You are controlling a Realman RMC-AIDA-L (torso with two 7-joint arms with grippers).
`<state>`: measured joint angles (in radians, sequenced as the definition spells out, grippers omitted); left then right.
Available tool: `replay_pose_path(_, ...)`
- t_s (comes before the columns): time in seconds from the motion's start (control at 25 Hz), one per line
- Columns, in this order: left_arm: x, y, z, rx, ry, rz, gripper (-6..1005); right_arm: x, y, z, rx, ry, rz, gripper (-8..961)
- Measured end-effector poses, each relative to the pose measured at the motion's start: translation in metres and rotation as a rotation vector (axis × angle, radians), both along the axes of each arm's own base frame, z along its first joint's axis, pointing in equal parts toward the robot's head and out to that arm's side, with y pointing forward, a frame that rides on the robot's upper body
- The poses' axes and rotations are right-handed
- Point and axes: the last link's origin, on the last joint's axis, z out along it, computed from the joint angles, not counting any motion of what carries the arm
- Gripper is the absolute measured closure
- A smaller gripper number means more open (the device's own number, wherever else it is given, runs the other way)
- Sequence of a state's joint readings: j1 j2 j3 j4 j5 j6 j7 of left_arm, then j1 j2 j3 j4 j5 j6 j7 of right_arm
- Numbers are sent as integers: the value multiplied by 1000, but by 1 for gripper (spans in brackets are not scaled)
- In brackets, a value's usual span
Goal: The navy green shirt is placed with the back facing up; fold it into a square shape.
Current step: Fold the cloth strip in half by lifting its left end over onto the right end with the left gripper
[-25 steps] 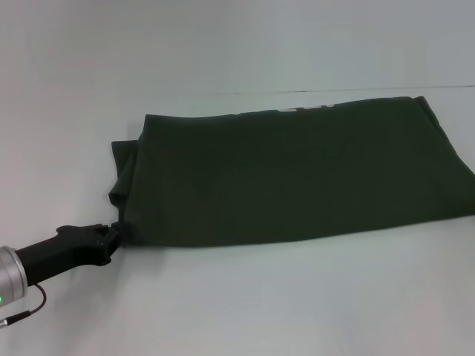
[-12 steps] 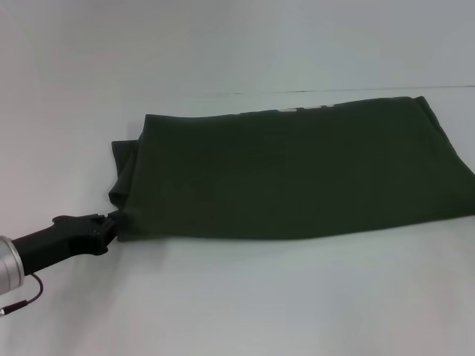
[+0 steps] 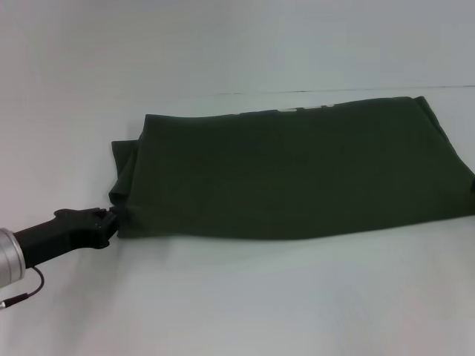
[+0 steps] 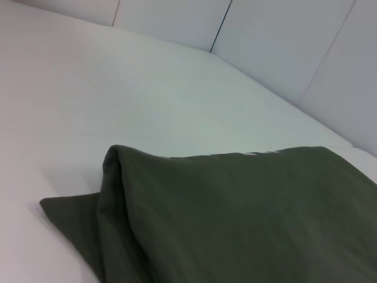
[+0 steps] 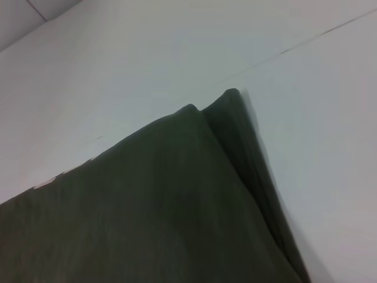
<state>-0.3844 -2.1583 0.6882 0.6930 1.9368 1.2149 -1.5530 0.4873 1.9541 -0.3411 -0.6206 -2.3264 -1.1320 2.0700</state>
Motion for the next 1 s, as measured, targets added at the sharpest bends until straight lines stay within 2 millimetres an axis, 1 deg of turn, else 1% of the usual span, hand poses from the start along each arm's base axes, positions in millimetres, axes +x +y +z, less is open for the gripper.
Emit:
replay_pose_path(0.08, 0, 0, 0, 0, 0, -2, 996, 0, 0, 0, 1, 1, 2, 163)
replay_pose_path(0.32, 1, 1, -1, -2, -2, 1, 996, -2, 2, -5, -13, 4, 8, 260)
replay_pose_path(0.52, 0, 1, -2, 0, -1, 4, 995, -2, 2, -5, -15, 2, 9, 340)
replay_pose_path(0.6, 0, 1, -2, 0, -1, 4, 995, -2, 1, -5, -14, 2, 7, 584)
replay_pose_path(0.84, 0, 1, -1, 0, 1, 3, 995, 1, -2, -4, -6, 4, 1, 792)
replay_pose_path(1.0, -1, 0, 2, 4, 3, 3, 995, 5, -9, -4, 9, 24, -1, 900)
